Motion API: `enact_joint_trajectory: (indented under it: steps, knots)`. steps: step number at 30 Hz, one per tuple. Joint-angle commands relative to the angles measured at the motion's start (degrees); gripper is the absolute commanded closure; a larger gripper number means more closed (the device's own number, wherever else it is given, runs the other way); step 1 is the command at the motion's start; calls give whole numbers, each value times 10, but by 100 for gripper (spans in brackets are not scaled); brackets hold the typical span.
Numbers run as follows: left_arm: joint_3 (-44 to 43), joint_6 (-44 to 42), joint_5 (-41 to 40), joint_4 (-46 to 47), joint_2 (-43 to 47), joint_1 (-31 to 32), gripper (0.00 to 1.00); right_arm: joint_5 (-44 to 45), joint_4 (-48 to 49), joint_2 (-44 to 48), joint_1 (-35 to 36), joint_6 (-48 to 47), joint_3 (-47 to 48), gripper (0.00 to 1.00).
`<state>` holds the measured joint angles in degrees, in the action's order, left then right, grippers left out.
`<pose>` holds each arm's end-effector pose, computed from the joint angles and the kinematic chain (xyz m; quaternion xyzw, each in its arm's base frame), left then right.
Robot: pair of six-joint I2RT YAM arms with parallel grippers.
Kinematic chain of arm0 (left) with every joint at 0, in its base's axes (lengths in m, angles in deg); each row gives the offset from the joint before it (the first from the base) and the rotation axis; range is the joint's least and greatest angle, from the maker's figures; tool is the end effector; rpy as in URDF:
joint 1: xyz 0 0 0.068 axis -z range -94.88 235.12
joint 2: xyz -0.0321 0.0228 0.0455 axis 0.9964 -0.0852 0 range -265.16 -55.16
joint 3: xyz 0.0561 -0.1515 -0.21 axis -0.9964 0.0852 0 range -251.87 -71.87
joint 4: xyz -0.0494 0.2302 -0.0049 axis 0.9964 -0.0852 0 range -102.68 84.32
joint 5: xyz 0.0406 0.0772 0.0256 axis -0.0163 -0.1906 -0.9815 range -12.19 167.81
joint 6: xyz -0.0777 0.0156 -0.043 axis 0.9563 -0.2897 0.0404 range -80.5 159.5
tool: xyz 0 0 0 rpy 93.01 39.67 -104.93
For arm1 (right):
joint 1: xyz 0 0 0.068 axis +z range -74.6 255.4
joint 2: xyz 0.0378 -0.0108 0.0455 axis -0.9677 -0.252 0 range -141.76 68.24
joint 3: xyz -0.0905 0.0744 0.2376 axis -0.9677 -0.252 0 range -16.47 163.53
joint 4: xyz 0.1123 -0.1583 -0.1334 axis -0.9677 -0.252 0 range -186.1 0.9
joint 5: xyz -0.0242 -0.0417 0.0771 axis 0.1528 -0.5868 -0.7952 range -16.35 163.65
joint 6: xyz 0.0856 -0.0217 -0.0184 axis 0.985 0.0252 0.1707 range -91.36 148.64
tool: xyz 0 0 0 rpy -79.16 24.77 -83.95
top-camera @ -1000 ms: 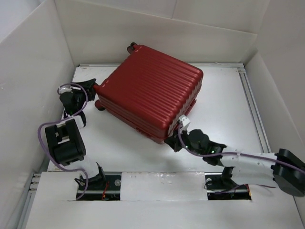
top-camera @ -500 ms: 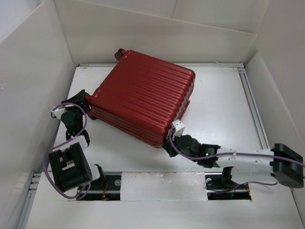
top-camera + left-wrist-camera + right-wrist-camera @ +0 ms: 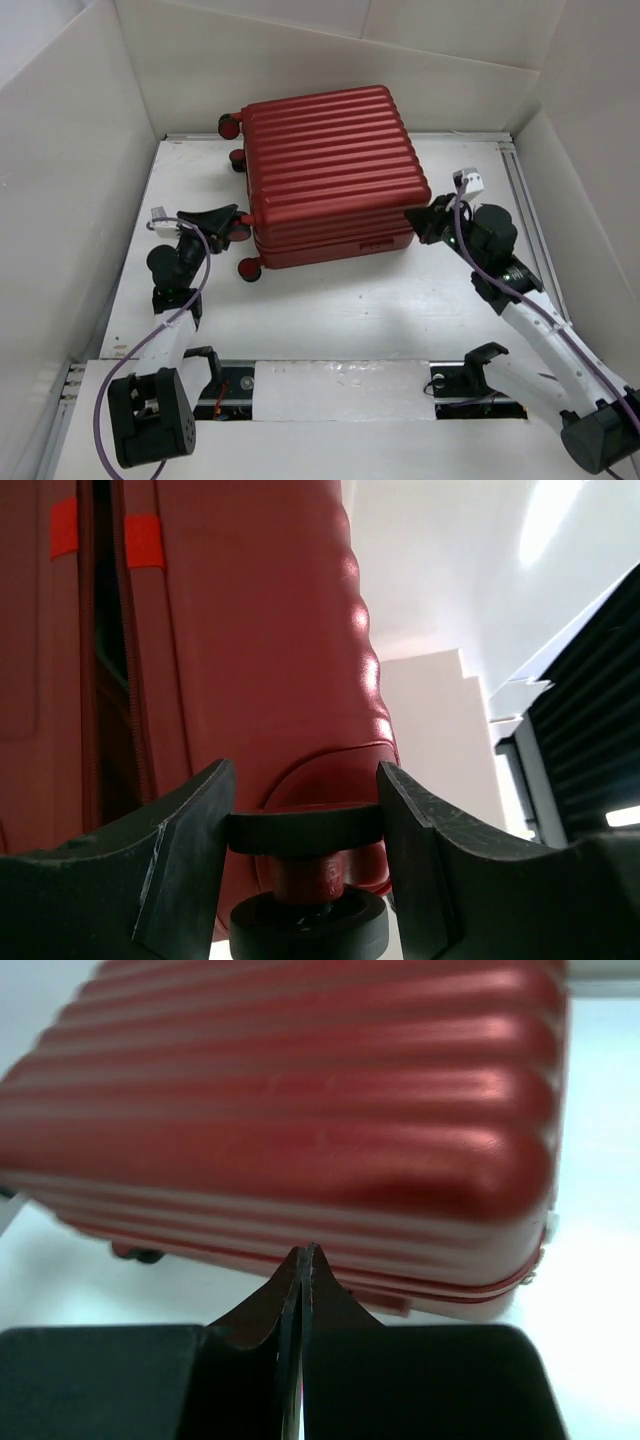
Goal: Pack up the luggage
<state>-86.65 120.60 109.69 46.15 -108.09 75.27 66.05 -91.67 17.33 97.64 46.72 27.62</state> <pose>0.2160 -0.0056 0.2645 -0.2721 0.5706 -0.5783 0.5157 0.2119 0.0980 0.3209 -0.0704 0.7589 0.2698 0.5885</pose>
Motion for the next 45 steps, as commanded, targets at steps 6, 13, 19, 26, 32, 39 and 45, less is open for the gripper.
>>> enact_joint_trajectory:
  steps: [6, 13, 19, 26, 32, 39, 45]
  knots:
    - [-52, -19, 2, 44, -22, -32, 100, -40, 15, 88, -44, -24, -74, 79]
    - [-81, -19, -27, 52, -84, -32, 100, -98, 59, 18, -166, -93, -99, 51]
    - [-126, -26, -27, 46, -114, -32, 100, -320, 217, -71, -225, -118, -126, 39]
    - [-180, -20, -16, 41, -169, -38, 100, -475, 409, -232, -236, -51, -99, 18]
    - [-195, -9, 9, 52, -187, -57, 100, -480, 480, -329, -142, -49, -94, 14]
    - [-220, -4, 42, 47, -199, -84, 100, -474, 494, -336, 0, -37, -78, 15]
    - [-214, -9, 49, 42, -198, -79, 100, -373, 369, -258, 3, -106, -84, 17]
